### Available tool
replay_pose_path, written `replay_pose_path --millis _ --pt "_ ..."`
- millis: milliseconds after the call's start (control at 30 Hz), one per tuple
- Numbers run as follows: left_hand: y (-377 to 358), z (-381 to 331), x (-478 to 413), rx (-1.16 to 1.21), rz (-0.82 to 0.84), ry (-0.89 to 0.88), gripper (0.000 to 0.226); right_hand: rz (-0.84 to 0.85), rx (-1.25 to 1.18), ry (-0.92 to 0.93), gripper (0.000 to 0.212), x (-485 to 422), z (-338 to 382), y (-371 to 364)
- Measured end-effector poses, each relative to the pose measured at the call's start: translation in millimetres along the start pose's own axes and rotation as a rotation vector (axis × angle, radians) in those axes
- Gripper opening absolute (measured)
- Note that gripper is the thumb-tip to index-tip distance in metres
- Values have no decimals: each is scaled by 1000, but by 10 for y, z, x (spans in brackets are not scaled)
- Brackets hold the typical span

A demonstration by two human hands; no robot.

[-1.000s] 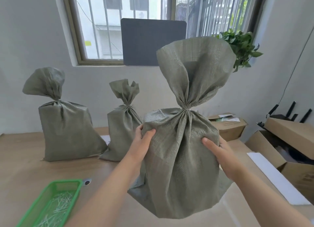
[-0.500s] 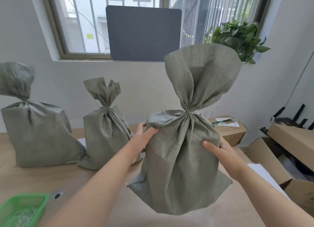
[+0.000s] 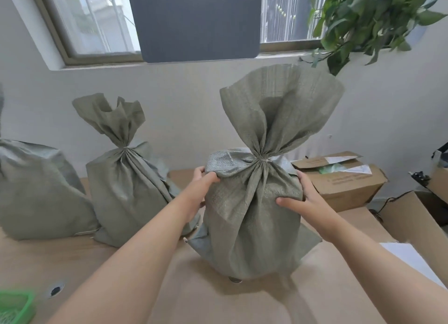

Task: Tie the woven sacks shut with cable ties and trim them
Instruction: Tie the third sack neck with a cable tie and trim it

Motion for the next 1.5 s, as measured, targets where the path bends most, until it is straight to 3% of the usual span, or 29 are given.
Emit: replay_pose_path --millis 467,967,1200,1500 --pt "-210 317 -936 56 -40 25 46 -5 5 -9 76 -877 -565 -89" --pt "-270 297 -1084 -95 -46 -71 59 -28 23 6 63 -1140 -664 -55" --pt "-275 291 -1051 -147 -52 -133 66 -50 97 16 96 -1208 -683 41" --pt "-296 315 -1043 -155 -29 -134 66 -87 61 78 62 -1256 -656 0"
Point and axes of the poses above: each hand's wrist, its own x-axis away from the middle knuckle, its own y-axis out of the back of the hand, z = x × y, the point moved 1 cm from there along -x, towards the middle knuckle, and after that the axes turned 8 degrees about -z, right-handed, at the moved point
